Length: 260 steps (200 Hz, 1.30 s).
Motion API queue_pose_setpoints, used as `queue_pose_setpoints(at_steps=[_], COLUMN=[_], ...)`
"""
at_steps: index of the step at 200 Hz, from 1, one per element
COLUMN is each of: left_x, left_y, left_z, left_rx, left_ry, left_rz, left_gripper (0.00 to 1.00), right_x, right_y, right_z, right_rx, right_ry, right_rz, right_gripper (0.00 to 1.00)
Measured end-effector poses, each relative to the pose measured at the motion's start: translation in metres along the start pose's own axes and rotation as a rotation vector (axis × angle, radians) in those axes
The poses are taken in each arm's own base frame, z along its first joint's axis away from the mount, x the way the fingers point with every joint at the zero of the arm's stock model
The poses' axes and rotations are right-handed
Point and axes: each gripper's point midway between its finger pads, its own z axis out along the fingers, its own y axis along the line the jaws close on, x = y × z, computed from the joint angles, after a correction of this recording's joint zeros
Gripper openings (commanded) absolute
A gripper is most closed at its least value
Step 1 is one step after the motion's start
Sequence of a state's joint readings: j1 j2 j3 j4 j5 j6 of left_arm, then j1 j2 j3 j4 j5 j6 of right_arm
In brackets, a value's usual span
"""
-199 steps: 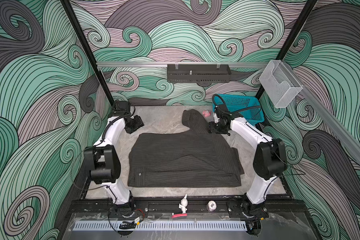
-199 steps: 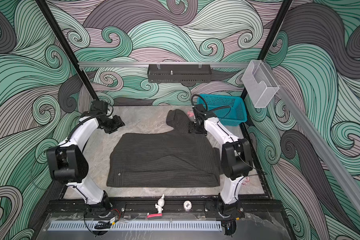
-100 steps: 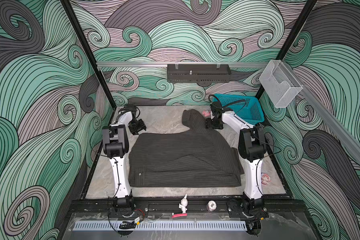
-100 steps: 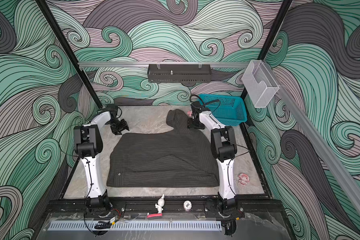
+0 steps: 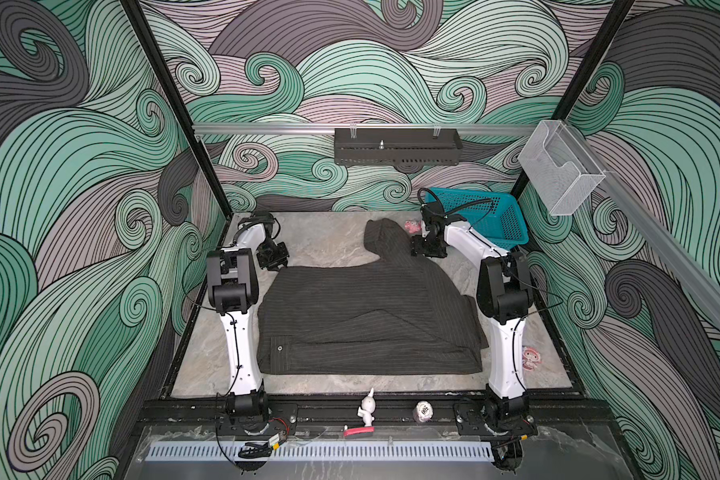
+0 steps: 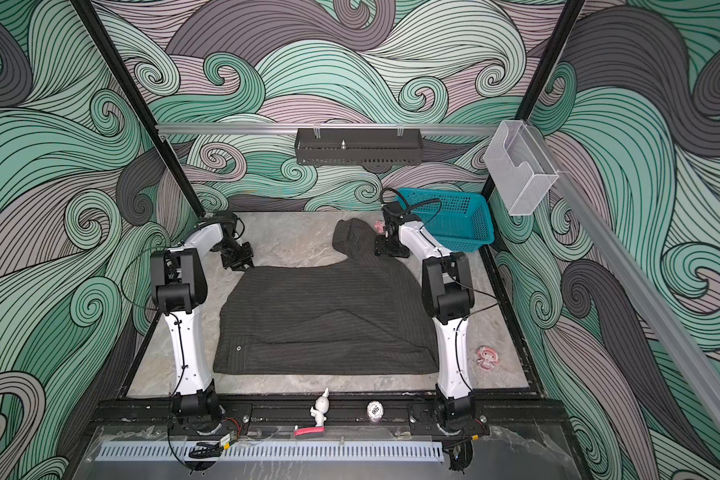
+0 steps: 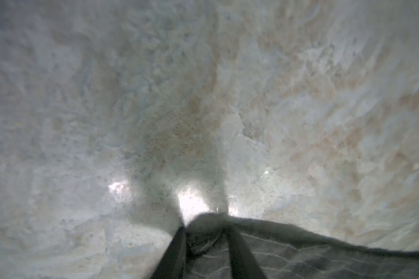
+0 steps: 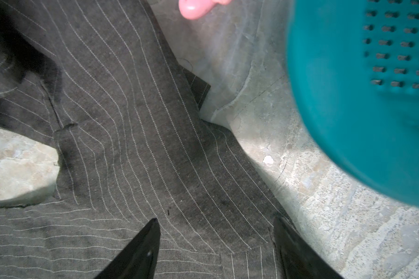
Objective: Fold and stack the long sleeve shirts
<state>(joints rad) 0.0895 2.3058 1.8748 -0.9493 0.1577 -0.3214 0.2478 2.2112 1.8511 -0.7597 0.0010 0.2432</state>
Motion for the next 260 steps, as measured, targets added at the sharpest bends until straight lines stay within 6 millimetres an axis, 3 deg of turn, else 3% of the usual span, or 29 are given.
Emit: queue_pose_setpoints(at_steps=[18,64,114,165,206,232,260], left_x=[0.001,-0.008,-0.014,-0.015,-0.014,-0.014,-0.014], left_y=[0.001,0.0,0.002,0.004,0.006,0.006,0.006], left_z=[0.0,-0.009,-0.02,-0.021,-0.021,-0.021,-0.021], left_rx=[-0.007,-0.018,-0.039,-0.044,-0.045,-0.045,-0.042], left_ry=[0.003,-0.026,-0.061,-0.064,-0.06,-0.06,-0.06], left_rz=[0.006,0.018,0.026,0.03,0.028,0.03,0.032], left_gripper=[0.0,0.0,0.0,0.0,0.0,0.0,0.0], right_x=[0.001,0.002,-0.016,-0.034,-0.04,-0.031,-0.021], right_y=[-0.001,-0.015,-0.024,-0.016,0.005,0.016,0.019], right_z=[0.002,0.016,0.029,0.039,0.043,0.047,0.055], right_rx=[-0.014,-0.034,-0.023,-0.036,-0.05,-0.034,-0.028], right_ry=[0.008,0.04,0.015,-0.007,-0.032,-0.013,0.02], right_rz=[0.007,0.056,0.085,0.083,0.042,0.018,0.011], right_gripper=[0.74,0.73,0.74,0.72,0.68,0.59,0.34])
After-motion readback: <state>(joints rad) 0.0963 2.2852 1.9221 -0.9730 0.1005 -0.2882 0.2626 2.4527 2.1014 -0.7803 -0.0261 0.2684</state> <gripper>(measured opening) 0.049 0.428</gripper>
